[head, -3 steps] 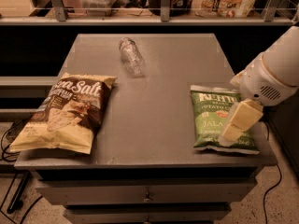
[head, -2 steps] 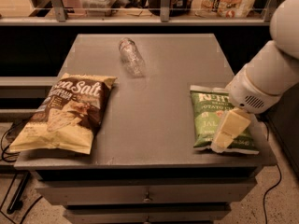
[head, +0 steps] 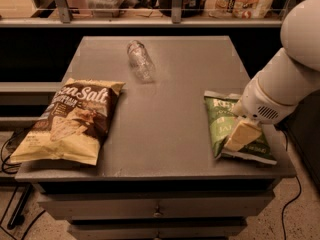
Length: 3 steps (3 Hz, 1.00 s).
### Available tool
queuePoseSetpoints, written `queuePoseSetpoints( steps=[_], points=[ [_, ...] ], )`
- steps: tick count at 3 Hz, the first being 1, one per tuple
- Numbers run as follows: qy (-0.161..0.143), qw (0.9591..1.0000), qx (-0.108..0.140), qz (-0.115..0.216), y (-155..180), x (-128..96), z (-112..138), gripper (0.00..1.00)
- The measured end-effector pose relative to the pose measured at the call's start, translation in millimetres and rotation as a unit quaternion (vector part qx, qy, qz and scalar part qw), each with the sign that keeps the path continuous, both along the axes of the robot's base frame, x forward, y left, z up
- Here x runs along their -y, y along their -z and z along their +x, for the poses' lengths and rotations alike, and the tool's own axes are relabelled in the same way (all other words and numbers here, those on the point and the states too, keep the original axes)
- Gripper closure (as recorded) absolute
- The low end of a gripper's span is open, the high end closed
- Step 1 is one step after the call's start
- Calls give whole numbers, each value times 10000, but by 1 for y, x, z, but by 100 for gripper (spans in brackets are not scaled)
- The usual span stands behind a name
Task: Move green jalapeno chip bag near brown chip bag
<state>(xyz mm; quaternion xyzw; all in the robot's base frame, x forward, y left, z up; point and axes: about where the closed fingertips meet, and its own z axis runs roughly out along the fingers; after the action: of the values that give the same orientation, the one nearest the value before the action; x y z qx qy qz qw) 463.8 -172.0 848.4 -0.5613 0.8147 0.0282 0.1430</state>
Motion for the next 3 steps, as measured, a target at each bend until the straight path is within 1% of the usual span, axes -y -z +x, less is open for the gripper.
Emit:
queuePoseSetpoints(
  steps=[1,2,3],
  points=[
    [-190,9997,132,50,-14,-12,-2,62],
    [-585,9976,269,242,-38,-36,-9,85],
    [-1146,9904,543,556,-76,-72,-20,100]
  ],
)
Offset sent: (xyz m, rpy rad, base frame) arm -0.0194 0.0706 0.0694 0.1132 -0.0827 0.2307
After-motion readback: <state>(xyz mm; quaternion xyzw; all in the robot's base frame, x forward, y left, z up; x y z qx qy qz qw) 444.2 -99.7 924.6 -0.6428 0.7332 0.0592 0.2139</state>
